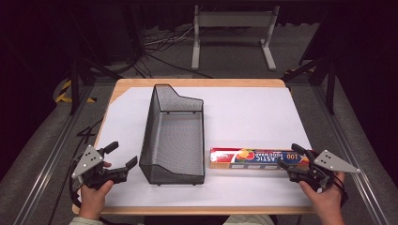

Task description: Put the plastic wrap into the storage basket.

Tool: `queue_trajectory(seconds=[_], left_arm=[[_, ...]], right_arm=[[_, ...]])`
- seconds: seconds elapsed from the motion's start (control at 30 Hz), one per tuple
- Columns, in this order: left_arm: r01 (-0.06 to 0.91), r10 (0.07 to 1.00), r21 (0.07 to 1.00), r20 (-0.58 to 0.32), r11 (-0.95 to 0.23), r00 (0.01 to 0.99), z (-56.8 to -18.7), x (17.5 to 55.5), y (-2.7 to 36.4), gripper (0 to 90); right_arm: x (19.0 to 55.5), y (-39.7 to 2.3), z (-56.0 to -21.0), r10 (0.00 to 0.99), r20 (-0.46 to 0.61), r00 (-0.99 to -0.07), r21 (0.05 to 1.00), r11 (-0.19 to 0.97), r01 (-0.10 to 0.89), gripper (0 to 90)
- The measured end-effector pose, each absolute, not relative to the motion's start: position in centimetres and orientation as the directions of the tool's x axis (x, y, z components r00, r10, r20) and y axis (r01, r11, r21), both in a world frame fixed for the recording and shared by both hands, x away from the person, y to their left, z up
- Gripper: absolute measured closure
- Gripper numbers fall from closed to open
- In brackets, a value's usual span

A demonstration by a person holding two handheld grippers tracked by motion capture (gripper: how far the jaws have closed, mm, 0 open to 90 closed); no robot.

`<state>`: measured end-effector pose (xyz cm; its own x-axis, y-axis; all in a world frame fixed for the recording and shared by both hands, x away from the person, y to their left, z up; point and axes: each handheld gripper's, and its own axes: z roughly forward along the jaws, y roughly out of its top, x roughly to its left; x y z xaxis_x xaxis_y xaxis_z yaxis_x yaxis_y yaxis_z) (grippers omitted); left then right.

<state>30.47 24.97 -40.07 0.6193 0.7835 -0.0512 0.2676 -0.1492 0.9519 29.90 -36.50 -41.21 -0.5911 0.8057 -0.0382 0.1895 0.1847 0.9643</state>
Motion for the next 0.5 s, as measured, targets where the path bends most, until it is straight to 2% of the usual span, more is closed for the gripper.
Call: queue_trajectory(seconds=[0.5], left_arm=[[0.273, 0.787, 0.951, -0.054, -0.148, 0.615, -40.3, 30.6, 24.9, 13.2]], right_arm=[[30.2, -31.9, -39.4, 0.695, -0.021, -0.719, 0.962, 0.211, 0.175, 25.9]])
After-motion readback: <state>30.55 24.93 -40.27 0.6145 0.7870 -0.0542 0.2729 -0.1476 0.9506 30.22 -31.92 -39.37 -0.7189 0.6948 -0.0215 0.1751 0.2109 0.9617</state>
